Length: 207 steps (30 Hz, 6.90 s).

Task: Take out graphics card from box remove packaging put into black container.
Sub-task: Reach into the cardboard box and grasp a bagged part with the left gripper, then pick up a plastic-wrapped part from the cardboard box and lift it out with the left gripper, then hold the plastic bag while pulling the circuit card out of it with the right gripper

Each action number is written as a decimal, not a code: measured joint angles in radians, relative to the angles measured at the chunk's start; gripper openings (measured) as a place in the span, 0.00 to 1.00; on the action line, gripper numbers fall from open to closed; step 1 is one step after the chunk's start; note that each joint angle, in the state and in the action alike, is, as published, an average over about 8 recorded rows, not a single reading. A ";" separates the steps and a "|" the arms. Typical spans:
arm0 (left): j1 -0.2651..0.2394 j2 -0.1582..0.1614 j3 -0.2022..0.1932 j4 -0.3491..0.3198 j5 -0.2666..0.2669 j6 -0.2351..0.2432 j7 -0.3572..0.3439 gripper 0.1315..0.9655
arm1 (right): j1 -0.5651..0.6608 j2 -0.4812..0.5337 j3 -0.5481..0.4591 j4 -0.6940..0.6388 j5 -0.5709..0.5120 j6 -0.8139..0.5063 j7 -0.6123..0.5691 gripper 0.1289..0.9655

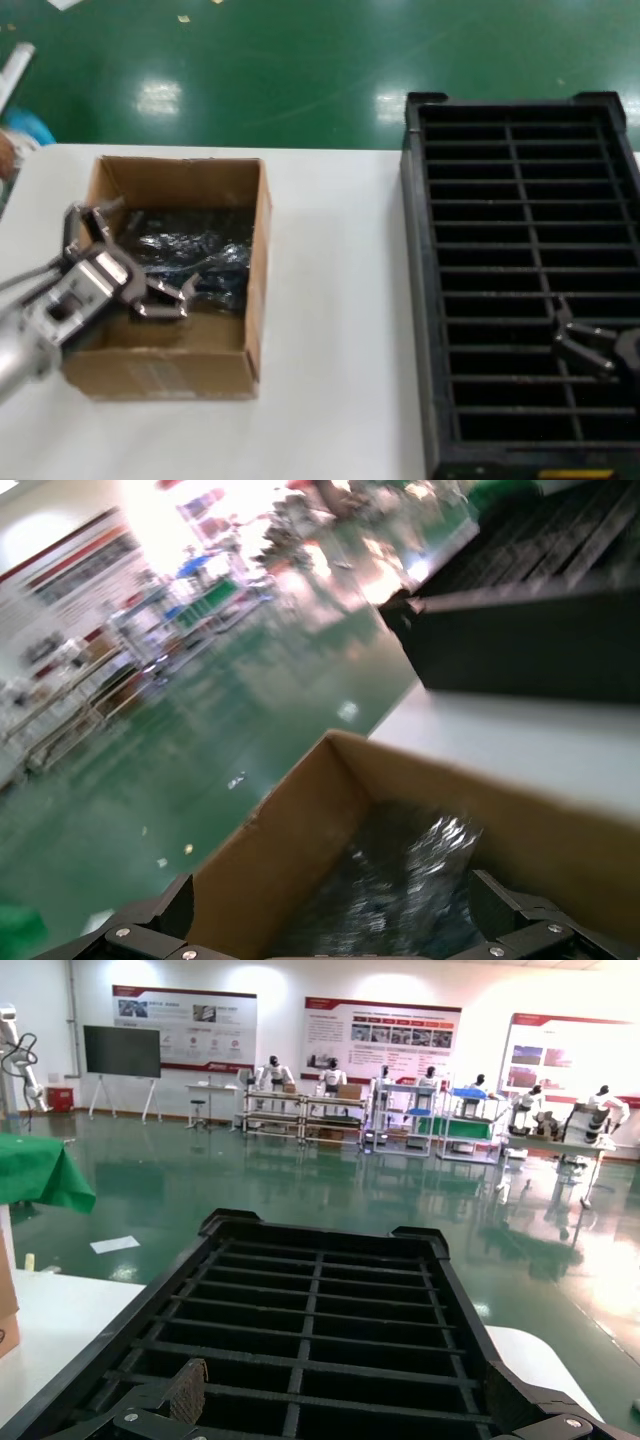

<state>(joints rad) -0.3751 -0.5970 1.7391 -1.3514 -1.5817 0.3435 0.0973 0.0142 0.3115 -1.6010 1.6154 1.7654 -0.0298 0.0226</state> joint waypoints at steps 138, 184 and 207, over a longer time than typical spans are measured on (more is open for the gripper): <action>0.077 -0.324 -0.070 -0.409 -0.020 0.274 0.353 0.01 | 0.117 -0.114 0.041 -0.005 0.069 -0.180 -0.115 1.00; 0.077 -0.324 -0.070 -0.409 -0.020 0.274 0.353 0.01 | 0.346 0.124 -0.334 0.009 -0.029 -0.623 -0.029 0.22; 0.077 -0.324 -0.070 -0.409 -0.020 0.274 0.353 0.01 | 0.610 0.014 -0.436 -0.264 -0.119 -0.665 0.020 0.01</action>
<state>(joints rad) -0.2983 -0.9208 1.6686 -1.7600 -1.6013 0.6176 0.4505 0.6246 0.3257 -2.0371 1.3511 1.6460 -0.6944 0.0424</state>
